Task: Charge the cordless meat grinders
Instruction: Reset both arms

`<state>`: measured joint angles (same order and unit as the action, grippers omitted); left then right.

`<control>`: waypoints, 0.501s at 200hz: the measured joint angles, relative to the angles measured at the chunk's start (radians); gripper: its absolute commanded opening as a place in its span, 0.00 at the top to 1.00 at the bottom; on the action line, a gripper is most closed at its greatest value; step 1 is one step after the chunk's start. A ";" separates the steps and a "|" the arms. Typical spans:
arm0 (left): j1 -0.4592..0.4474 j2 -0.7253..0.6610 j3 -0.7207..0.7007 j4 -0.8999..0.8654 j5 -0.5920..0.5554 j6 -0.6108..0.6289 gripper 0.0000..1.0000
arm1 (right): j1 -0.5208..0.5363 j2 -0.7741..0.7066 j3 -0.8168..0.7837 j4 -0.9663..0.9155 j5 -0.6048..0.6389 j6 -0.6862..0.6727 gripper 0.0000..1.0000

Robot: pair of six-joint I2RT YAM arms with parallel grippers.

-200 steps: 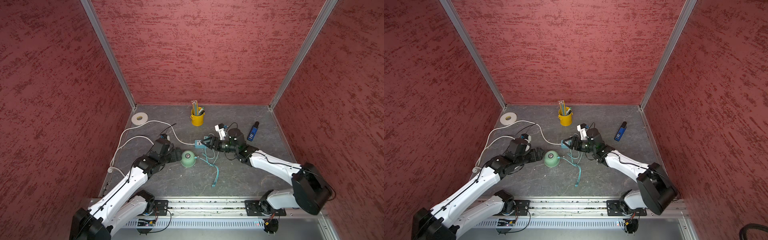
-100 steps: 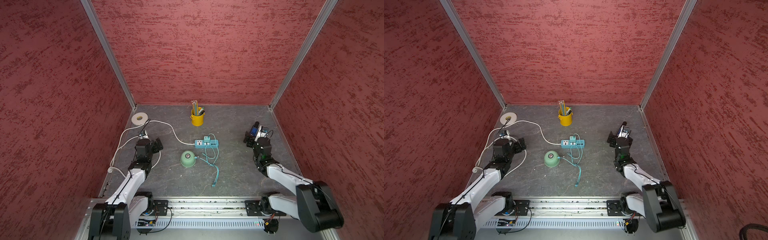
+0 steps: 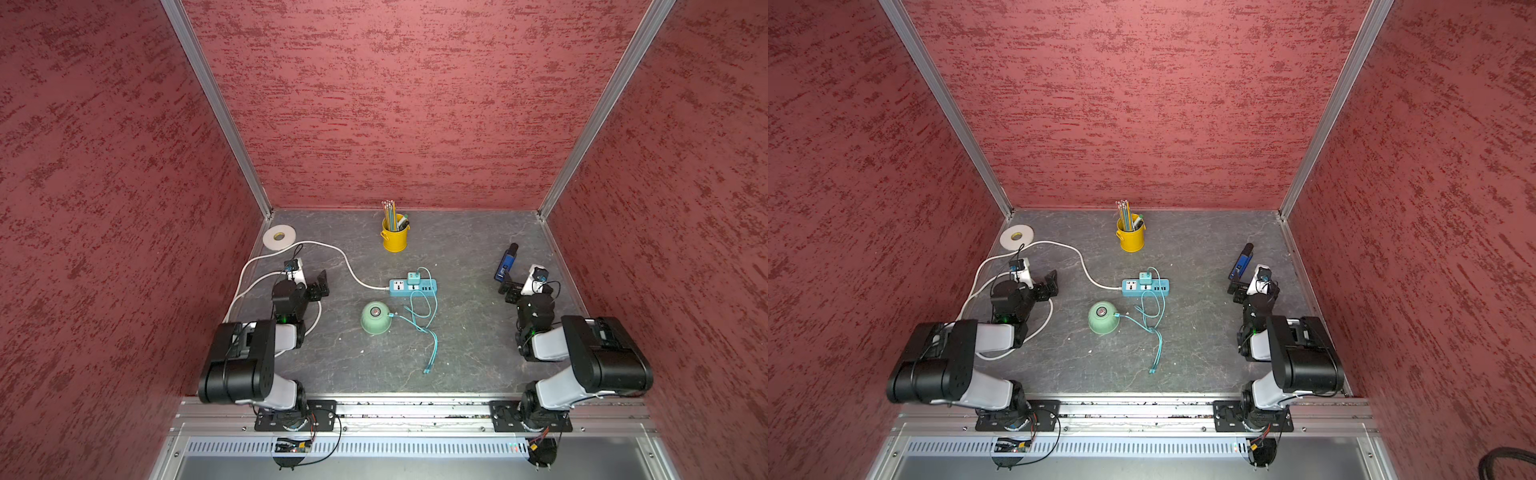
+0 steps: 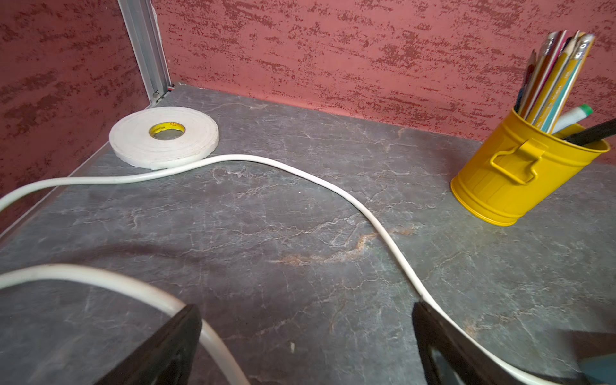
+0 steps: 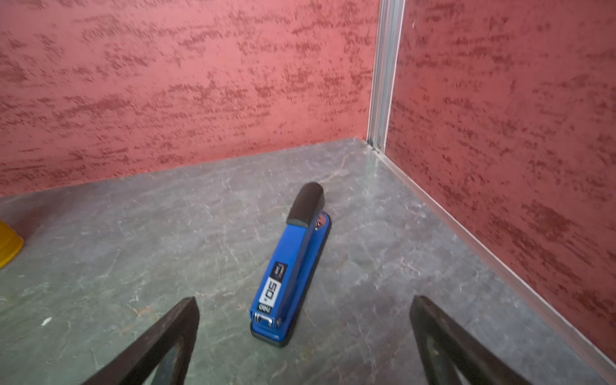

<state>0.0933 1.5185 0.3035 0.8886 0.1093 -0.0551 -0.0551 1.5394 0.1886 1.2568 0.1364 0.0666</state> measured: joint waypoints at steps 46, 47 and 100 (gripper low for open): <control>-0.069 0.019 0.042 0.019 -0.101 0.027 0.00 | 0.009 0.000 0.000 0.050 0.001 -0.001 0.00; -0.071 0.019 0.042 0.020 -0.103 0.027 0.00 | 0.009 0.000 0.000 0.050 0.001 -0.001 0.00; -0.072 0.019 0.060 0.011 -0.126 0.039 0.00 | 0.022 0.000 0.026 0.047 -0.001 -0.020 0.00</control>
